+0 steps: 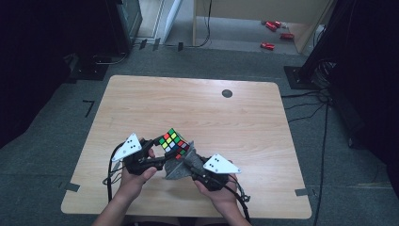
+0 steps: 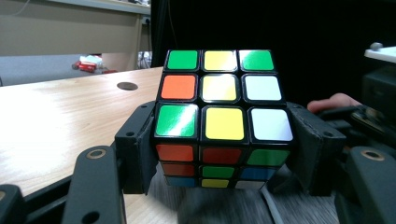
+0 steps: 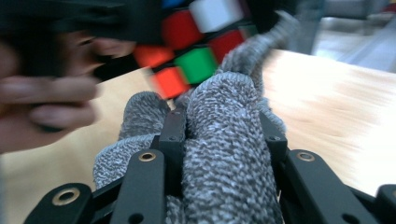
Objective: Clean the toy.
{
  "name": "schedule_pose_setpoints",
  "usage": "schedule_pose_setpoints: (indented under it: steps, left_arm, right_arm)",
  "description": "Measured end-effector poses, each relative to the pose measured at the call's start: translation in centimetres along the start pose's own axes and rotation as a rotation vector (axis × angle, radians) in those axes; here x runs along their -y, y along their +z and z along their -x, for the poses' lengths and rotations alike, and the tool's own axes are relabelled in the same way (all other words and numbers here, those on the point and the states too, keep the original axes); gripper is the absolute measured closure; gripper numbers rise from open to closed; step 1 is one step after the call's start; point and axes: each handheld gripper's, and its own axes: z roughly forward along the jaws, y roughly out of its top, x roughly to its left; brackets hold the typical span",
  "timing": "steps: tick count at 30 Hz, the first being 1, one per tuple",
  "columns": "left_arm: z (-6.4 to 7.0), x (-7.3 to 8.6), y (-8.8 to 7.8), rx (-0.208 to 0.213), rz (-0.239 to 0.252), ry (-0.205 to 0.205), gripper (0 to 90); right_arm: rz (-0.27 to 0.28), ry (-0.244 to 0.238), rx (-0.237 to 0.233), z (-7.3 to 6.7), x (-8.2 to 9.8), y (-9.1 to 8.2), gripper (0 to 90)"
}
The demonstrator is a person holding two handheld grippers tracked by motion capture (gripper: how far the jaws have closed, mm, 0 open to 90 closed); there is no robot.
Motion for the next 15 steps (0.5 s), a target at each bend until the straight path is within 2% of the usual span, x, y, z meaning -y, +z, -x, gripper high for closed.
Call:
schedule_pose_setpoints:
  steps: [2,4,6,7,8,9,10,11,13,14,15]
  left_arm:
    - [0.0,0.1,0.1,0.002,-0.005,0.000,34.7]
    - [0.0,0.1,0.1,0.004,-0.003,-0.005,34.7]
    - [-0.1,0.0,0.0,-0.001,-0.002,-0.004,34.7]
    - [-0.1,0.0,0.0,-0.003,0.000,-0.008,34.7]
    - [-0.1,0.0,0.0,-0.003,0.001,-0.009,34.7]
    - [-0.2,0.0,-0.1,-0.002,0.001,-0.008,34.7]
    - [-0.2,0.0,-0.1,-0.001,0.001,-0.008,34.7]
    - [-0.2,0.0,-0.1,0.003,0.003,-0.012,34.7]
    - [-0.1,0.0,0.0,0.011,0.003,-0.017,34.7]
    - [-0.1,0.1,0.1,0.016,0.002,-0.015,34.7]
    - [0.0,0.1,0.2,0.019,-0.004,-0.012,34.7]
  right_arm:
    - [-0.001,-0.024,-0.029,-0.2,0.1,0.1,63.6]
    - [-0.021,-0.095,-0.075,-1.5,0.3,0.5,63.5]
    - [-0.031,-0.138,-0.137,-2.6,0.6,0.9,63.4]
    - [-0.035,-0.155,-0.146,-2.9,0.6,1.0,63.4]
    - [-0.044,-0.187,-0.131,-3.2,0.7,1.1,63.4]
    - [-0.043,-0.191,-0.107,-3.0,0.6,1.0,63.3]
    - [-0.035,-0.172,-0.089,-2.7,0.5,0.9,63.4]
    - [-0.026,-0.132,-0.060,-2.0,0.3,0.7,63.4]
    - [-0.021,-0.065,0.028,-0.7,0.1,0.4,63.3]
    - [-0.026,-0.046,0.061,-0.2,0.2,0.3,63.3]
    - [-0.028,-0.036,0.072,0.0,0.2,0.2,63.3]
